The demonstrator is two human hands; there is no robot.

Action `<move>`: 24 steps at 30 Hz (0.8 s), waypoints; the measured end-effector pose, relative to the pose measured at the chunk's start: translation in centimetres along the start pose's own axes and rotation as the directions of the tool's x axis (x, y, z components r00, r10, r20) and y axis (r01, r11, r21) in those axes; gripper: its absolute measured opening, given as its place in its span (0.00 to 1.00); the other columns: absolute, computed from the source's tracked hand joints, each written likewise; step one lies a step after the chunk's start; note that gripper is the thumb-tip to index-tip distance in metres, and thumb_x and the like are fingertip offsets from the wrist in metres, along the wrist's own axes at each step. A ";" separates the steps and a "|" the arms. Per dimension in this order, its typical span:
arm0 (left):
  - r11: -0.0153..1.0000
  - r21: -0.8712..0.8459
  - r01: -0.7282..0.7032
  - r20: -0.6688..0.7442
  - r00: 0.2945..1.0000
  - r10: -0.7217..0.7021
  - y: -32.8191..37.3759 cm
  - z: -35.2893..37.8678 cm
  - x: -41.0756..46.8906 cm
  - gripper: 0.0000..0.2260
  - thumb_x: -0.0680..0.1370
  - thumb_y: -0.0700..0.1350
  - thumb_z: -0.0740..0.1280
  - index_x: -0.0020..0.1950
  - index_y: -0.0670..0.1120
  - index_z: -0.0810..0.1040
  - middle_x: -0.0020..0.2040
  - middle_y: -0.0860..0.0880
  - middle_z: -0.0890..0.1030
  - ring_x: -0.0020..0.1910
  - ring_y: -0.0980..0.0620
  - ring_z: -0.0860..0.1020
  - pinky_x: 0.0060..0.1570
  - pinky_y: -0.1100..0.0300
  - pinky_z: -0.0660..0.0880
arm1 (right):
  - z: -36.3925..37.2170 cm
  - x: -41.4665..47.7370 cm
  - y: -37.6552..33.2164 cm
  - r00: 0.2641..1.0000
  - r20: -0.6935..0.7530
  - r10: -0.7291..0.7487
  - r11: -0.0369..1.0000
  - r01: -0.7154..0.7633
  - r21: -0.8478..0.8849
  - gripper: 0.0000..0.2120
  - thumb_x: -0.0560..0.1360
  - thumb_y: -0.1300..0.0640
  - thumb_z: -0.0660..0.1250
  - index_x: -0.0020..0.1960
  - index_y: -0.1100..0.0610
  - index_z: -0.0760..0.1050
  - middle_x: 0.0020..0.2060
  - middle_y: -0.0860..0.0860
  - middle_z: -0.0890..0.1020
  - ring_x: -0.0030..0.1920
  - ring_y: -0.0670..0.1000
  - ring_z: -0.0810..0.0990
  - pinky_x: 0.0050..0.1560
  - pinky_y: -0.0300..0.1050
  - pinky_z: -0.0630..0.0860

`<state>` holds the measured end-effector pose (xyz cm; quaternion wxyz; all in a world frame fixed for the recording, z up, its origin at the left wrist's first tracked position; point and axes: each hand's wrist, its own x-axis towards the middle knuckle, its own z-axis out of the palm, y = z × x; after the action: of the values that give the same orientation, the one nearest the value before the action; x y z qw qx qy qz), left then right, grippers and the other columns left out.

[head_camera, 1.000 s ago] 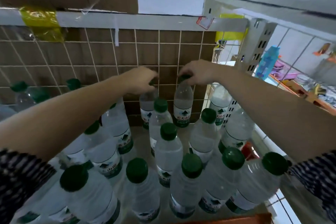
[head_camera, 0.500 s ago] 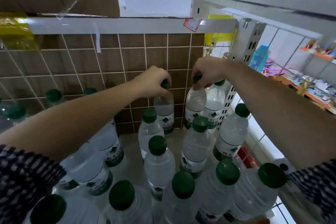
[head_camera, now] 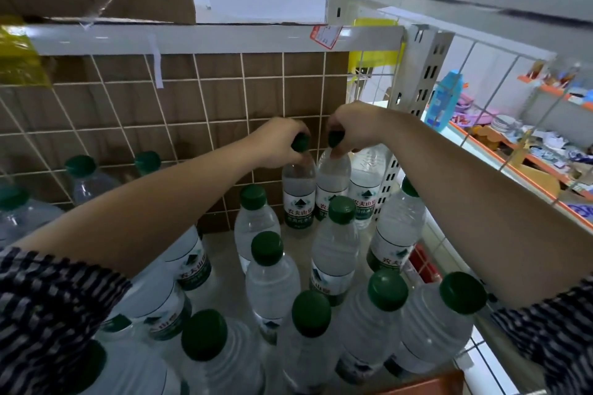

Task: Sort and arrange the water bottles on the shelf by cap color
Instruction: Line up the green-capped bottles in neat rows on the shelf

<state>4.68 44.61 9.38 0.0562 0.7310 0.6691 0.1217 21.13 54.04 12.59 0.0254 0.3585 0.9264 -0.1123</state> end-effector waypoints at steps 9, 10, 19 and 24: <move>0.978 -0.044 -0.204 0.064 0.976 0.207 3.7 -3.3 -4.2 0.18 0.80 0.56 0.63 0.68 0.50 0.75 0.63 0.52 0.78 0.58 0.58 0.75 0.57 0.60 0.72 | -3.3 -9.5 0.4 0.992 -0.041 0.123 0.958 -0.108 0.265 0.10 0.70 0.52 0.77 0.50 0.49 0.82 0.44 0.47 0.85 0.42 0.45 0.84 0.42 0.40 0.81; 0.966 -0.091 -0.242 0.089 0.964 0.250 4.4 -3.5 -4.8 0.18 0.80 0.58 0.62 0.66 0.52 0.76 0.60 0.55 0.79 0.56 0.60 0.77 0.56 0.61 0.74 | -3.0 -10.6 0.5 0.990 -0.017 0.142 0.958 -0.133 0.256 0.08 0.70 0.52 0.77 0.48 0.48 0.82 0.44 0.46 0.85 0.44 0.45 0.83 0.42 0.41 0.81; 0.930 -0.171 -0.324 0.311 0.878 0.363 7.3 -1.1 -7.1 0.14 0.73 0.51 0.74 0.57 0.48 0.80 0.49 0.54 0.83 0.48 0.59 0.80 0.54 0.54 0.77 | 1.8 -13.5 1.0 0.932 -0.062 0.357 0.890 -0.319 0.327 0.10 0.68 0.64 0.77 0.48 0.55 0.82 0.47 0.55 0.82 0.42 0.56 0.84 0.41 0.48 0.84; 0.920 -0.299 -0.252 0.287 0.896 0.338 7.4 -0.8 -6.5 0.22 0.74 0.49 0.74 0.67 0.53 0.73 0.58 0.59 0.79 0.50 0.69 0.79 0.51 0.70 0.77 | 1.8 -12.6 0.8 0.919 -0.101 0.381 0.860 -0.312 0.403 0.12 0.66 0.65 0.78 0.48 0.57 0.82 0.46 0.57 0.83 0.39 0.57 0.85 0.44 0.53 0.84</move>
<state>11.17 37.42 11.28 0.2424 0.8212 0.5089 0.0883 30.95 45.94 12.31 -0.1071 0.5265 0.8055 -0.2502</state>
